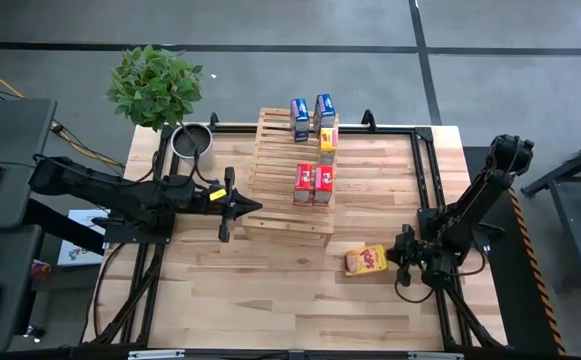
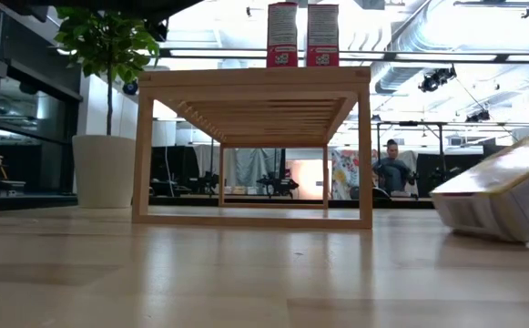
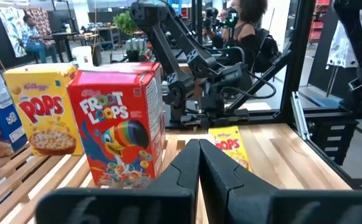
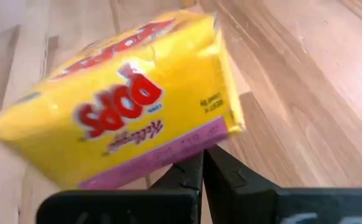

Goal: Stack cereal on shelf
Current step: Put the yellow cereal box on the shelf aligned with the other yellow cereal box

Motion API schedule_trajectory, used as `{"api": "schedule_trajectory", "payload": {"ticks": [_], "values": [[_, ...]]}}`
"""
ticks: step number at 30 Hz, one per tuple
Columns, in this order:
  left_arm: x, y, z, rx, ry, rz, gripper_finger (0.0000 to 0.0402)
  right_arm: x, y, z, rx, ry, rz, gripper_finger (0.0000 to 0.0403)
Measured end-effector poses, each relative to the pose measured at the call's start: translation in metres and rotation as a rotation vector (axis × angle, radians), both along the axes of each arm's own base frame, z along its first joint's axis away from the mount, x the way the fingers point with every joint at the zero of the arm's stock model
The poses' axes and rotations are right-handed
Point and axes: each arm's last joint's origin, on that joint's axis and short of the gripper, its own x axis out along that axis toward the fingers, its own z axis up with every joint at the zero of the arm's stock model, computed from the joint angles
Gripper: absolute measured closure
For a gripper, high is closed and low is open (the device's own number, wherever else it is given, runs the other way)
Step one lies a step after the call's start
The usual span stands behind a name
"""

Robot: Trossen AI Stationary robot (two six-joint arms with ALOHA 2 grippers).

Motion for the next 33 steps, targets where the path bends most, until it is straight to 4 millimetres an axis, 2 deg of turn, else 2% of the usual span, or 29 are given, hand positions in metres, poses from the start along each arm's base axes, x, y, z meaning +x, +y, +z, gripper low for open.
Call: {"api": "schedule_trajectory", "payload": {"ticks": [17, 24, 33], "values": [[-0.001, 0.000, 0.002, -0.002, -0.012, 0.000, 0.0402, 0.011, 0.011, 0.016, -0.042, -0.253, -0.009, 0.0403], [-0.001, 0.000, 0.002, -0.002, -0.013, -0.001, 0.0401, 0.020, 0.008, 0.020, -0.034, -0.272, -0.043, 0.0403], [-0.001, 0.000, 0.000, 0.001, 0.008, 0.000, 0.0402, 0.037, 0.006, 0.029, -0.042, -0.303, 0.006, 0.0403]]}}
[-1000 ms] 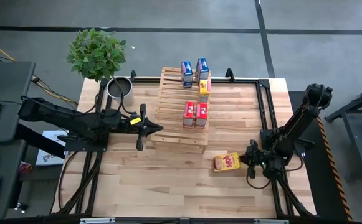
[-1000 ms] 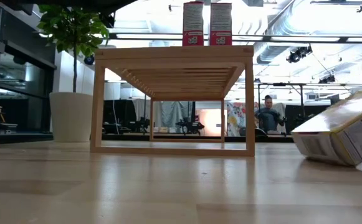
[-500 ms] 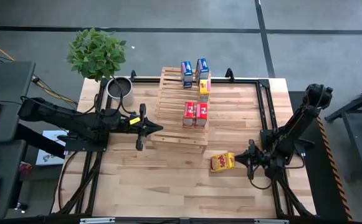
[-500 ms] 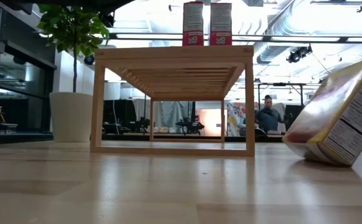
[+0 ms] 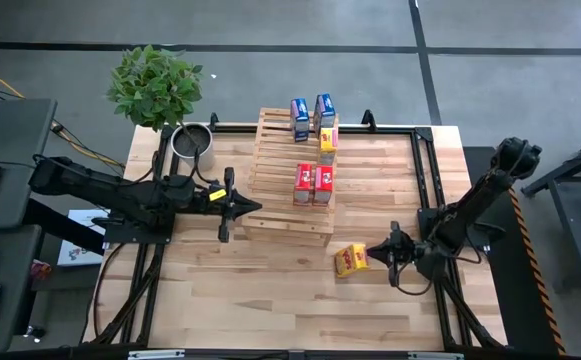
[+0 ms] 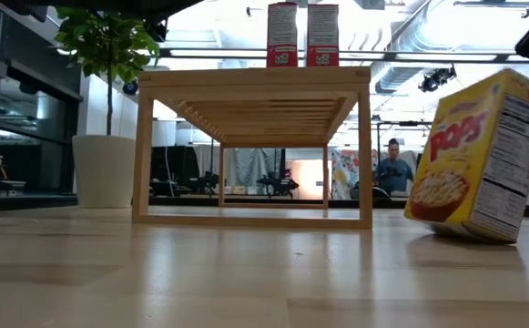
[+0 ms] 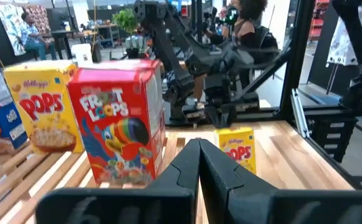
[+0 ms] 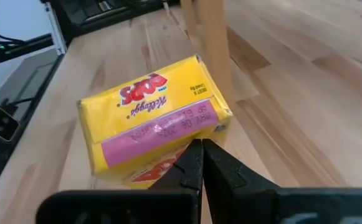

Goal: Stack cereal on shelf
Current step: Put the yellow cereal box on the shelf aligned with the other yellow cereal box

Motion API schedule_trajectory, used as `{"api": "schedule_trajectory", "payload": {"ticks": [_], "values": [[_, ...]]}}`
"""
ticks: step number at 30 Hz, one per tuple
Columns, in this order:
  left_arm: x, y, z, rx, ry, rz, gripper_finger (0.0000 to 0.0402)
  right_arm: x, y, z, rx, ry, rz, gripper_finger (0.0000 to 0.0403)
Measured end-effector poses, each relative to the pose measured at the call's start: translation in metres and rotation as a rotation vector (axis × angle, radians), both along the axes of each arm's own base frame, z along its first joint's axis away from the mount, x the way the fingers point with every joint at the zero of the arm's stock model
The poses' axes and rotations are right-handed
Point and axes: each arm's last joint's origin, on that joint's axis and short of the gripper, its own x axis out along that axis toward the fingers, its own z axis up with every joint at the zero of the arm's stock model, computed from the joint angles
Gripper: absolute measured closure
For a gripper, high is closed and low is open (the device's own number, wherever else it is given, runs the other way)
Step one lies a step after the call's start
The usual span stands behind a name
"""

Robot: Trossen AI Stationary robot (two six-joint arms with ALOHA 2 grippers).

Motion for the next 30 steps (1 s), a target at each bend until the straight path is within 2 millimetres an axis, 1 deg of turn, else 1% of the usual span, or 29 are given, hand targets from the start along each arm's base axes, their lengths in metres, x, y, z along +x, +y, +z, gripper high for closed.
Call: {"api": "schedule_trajectory", "payload": {"ticks": [3, 6, 10, 13, 18, 20, 21, 24, 26, 30], "values": [[0.000, 0.000, -0.006, -0.015, 0.062, 0.001, 0.0401, 0.003, -0.001, 0.002, 0.004, -0.002, 0.016, 0.0403], [-0.001, -0.002, -0.014, -0.104, 0.161, -0.044, 0.0402, 0.005, -0.002, 0.002, 0.005, 0.001, 0.019, 0.0403], [0.006, -0.010, -0.037, -0.176, 0.302, -0.128, 0.0402, 0.005, -0.002, 0.002, -0.001, 0.002, 0.018, 0.0403], [0.021, -0.020, -0.053, -0.172, 0.301, -0.156, 0.0402, 0.005, -0.002, 0.002, 0.003, -0.003, 0.018, 0.0403], [0.052, -0.043, -0.075, -0.170, 0.172, -0.210, 0.0401, 0.006, -0.002, 0.003, 0.011, -0.010, 0.018, 0.0403], [0.057, -0.053, -0.092, -0.156, 0.206, -0.205, 0.0401, 0.006, -0.002, 0.003, 0.011, -0.010, 0.018, 0.0403], [0.060, -0.058, -0.097, -0.149, 0.219, -0.195, 0.0401, 0.006, -0.002, 0.003, 0.011, -0.009, 0.019, 0.0403], [0.064, -0.069, -0.096, -0.127, 0.194, -0.141, 0.0401, 0.006, -0.002, 0.003, 0.003, -0.009, 0.021, 0.0403], [0.063, -0.074, -0.097, -0.098, 0.203, -0.120, 0.0401, 0.006, -0.002, 0.003, -0.004, -0.010, 0.025, 0.0403], [0.056, -0.082, -0.085, -0.103, 0.171, -0.156, 0.0401, 0.006, -0.002, 0.003, -0.009, -0.012, 0.028, 0.0403]]}}
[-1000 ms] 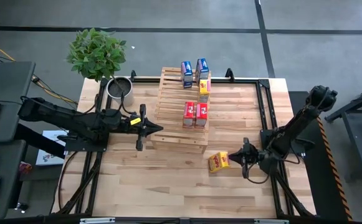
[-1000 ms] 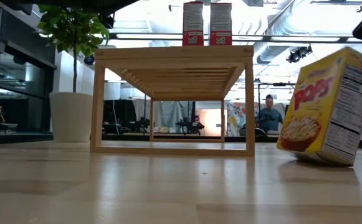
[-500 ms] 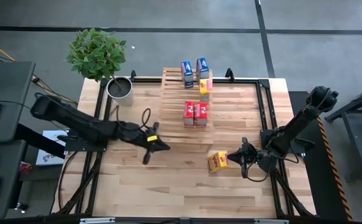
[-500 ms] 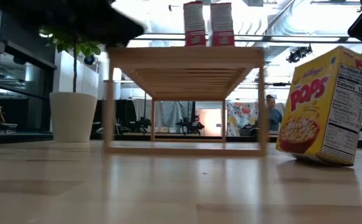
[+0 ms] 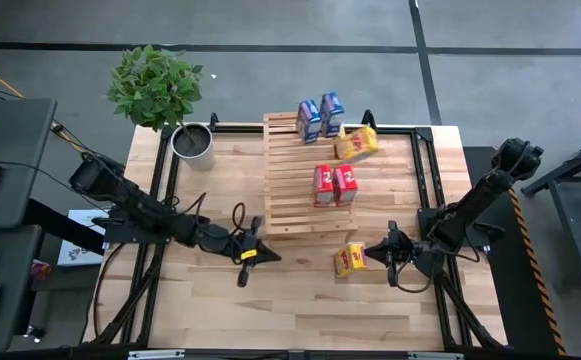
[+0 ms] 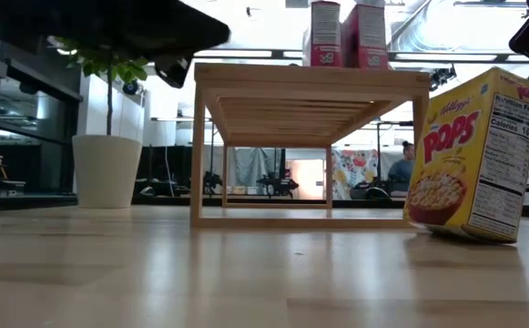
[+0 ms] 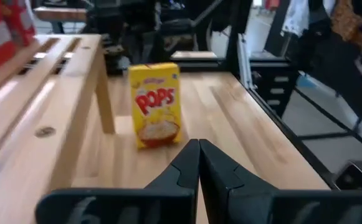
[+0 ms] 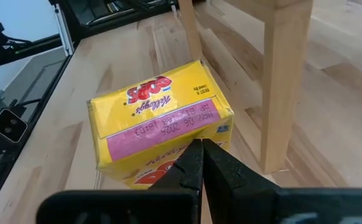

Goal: Stack cereal on shelf
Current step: Put the yellow cereal box on the shelf aligned with the other yellow cereal box, then adjust the shelf on the table

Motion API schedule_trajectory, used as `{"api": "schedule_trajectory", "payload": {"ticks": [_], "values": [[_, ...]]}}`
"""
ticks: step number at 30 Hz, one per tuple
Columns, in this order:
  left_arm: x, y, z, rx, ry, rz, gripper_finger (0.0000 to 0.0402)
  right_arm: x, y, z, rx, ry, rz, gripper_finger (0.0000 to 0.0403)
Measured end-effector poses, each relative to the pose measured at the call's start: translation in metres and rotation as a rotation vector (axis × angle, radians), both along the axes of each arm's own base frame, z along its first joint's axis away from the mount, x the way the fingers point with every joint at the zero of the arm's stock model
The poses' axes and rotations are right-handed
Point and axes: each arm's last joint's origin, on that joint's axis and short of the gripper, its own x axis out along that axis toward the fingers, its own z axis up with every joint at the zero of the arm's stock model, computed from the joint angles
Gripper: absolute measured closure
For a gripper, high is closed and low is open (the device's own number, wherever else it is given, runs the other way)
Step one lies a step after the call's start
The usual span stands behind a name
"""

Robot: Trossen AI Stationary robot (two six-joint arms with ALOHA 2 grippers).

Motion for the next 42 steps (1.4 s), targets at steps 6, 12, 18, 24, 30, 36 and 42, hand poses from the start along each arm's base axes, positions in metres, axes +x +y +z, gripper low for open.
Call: {"api": "schedule_trajectory", "payload": {"ticks": [6, 12, 18, 24, 30, 36, 42], "values": [[-0.010, -0.012, 0.007, 0.003, 0.004, -0.046, 0.0401, 0.000, 0.000, 0.000, 0.000, 0.000, 0.000, 0.0403], [-0.015, -0.021, 0.006, 0.009, 0.008, -0.064, 0.0401, 0.000, 0.000, 0.000, 0.000, 0.000, 0.000, 0.0403], [-0.017, -0.025, 0.006, -0.014, 0.013, -0.074, 0.0401, 0.000, 0.000, 0.000, 0.009, -0.001, -0.003, 0.0403], [-0.006, -0.033, -0.003, -0.039, 0.110, -0.074, 0.0402, 0.000, 0.000, 0.000, 0.010, -0.001, -0.004, 0.0403], [0.018, -0.068, -0.011, 0.066, 0.240, -0.151, 0.0402, 0.000, 0.000, 0.000, 0.012, -0.002, -0.004, 0.0403], [0.060, -0.084, -0.019, 0.266, 0.270, -0.084, 0.0402, 0.000, 0.000, 0.001, 0.016, -0.006, -0.004, 0.0403], [0.105, -0.089, -0.033, 0.302, 0.223, -0.042, 0.0402, 0.000, 0.000, 0.001, 0.017, -0.011, -0.006, 0.0403]]}}
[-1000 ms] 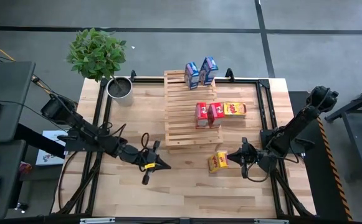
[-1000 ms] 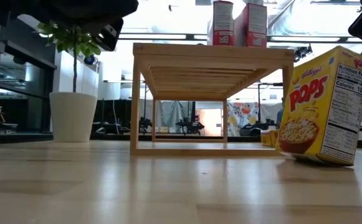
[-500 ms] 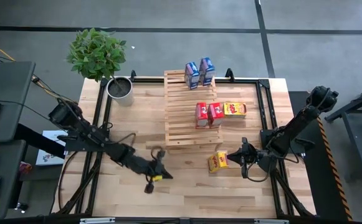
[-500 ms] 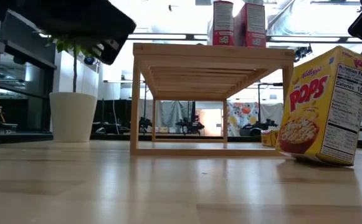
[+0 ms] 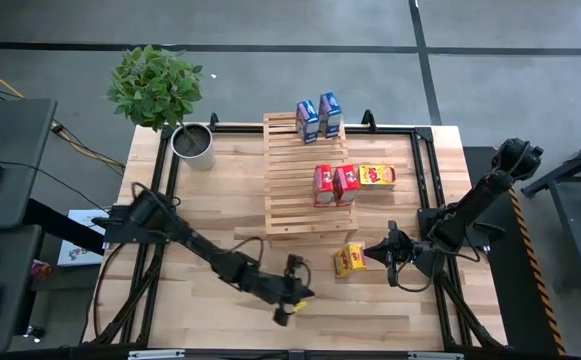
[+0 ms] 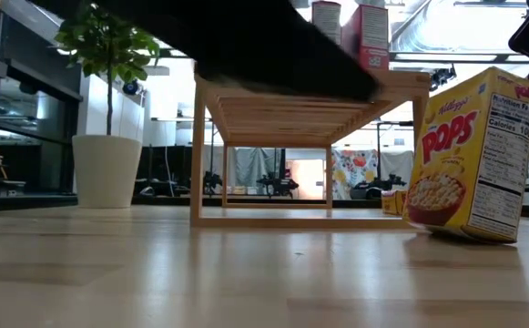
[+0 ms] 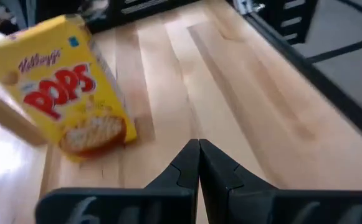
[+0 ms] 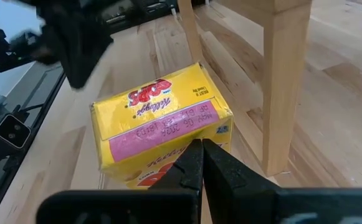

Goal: Stack cereal on shelf
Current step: Adjust the shelf on the table

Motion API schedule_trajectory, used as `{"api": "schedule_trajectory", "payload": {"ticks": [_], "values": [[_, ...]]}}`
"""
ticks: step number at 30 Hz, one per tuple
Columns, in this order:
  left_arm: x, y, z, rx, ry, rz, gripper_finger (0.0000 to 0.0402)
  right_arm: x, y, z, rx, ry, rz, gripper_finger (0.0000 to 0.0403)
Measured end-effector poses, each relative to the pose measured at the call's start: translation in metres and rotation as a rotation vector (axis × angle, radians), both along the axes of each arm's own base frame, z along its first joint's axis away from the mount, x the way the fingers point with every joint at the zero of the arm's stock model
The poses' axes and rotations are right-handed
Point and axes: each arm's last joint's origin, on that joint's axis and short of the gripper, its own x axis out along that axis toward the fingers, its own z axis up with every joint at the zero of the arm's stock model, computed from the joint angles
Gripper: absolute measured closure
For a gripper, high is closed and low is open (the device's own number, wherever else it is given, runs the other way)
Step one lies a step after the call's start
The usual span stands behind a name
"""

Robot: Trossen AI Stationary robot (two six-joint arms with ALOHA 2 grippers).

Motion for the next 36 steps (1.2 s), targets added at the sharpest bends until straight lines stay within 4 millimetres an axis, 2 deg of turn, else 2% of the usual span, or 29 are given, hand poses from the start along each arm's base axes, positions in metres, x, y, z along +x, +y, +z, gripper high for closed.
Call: {"api": "schedule_trajectory", "payload": {"ticks": [4, 7, 10, 22, 36], "values": [[0.019, 0.000, -0.013, 0.160, -0.080, 0.083, 0.0402, 0.000, 0.000, 0.001, 0.008, -0.003, 0.003, 0.0403], [0.024, 0.002, -0.019, 0.304, -0.121, 0.165, 0.0402, 0.001, 0.001, 0.001, 0.009, -0.011, 0.007, 0.0403], [0.028, 0.010, -0.020, 0.353, -0.126, 0.194, 0.0402, 0.001, 0.001, 0.002, 0.011, -0.018, 0.015, 0.0403], [0.048, 0.049, -0.019, 0.162, -0.123, 0.171, 0.0401, 0.006, 0.002, 0.008, 0.037, -0.047, 0.056, 0.0403], [0.048, 0.050, -0.020, 0.156, -0.115, 0.175, 0.0401, 0.017, -0.007, 0.008, 0.097, -0.017, 0.099, 0.0403]]}}
